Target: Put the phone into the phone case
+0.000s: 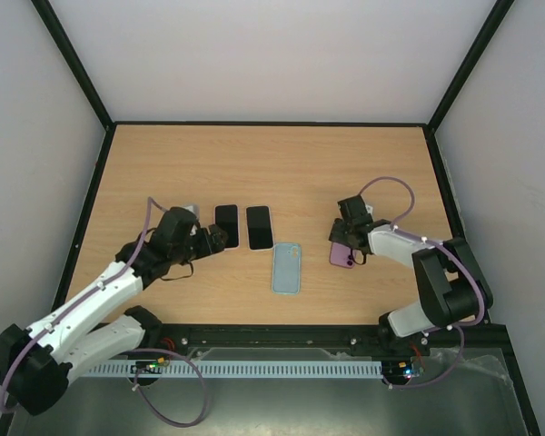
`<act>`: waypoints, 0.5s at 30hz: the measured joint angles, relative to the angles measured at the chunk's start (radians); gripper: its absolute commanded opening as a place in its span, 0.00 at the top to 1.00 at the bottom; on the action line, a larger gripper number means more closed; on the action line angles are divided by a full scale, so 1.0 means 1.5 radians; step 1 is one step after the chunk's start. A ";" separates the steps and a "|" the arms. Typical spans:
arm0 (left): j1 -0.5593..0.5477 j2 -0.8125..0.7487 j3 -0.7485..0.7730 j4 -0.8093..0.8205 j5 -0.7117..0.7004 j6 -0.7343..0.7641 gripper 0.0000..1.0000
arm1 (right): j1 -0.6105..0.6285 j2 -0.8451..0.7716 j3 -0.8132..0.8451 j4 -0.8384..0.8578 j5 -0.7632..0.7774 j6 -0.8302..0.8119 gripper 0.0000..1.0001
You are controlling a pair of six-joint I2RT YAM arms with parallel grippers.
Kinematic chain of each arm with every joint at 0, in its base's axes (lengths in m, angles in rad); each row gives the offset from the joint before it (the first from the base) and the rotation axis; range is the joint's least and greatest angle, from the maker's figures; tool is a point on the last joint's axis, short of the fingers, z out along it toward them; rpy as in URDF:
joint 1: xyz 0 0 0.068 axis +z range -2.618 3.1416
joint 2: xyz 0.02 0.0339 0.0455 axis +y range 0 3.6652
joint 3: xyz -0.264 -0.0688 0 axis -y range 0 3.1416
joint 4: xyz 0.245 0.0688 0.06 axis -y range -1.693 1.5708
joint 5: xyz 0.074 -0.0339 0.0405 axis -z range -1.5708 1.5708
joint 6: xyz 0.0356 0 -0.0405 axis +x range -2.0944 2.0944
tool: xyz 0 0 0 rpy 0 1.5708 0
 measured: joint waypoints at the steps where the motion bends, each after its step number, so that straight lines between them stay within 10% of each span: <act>1: 0.008 0.008 0.001 0.003 0.010 0.006 0.17 | 0.005 -0.003 0.000 0.000 -0.011 -0.003 0.45; 15: 0.111 0.112 0.036 0.039 0.207 0.070 0.39 | 0.129 -0.194 -0.049 0.052 -0.105 -0.076 0.49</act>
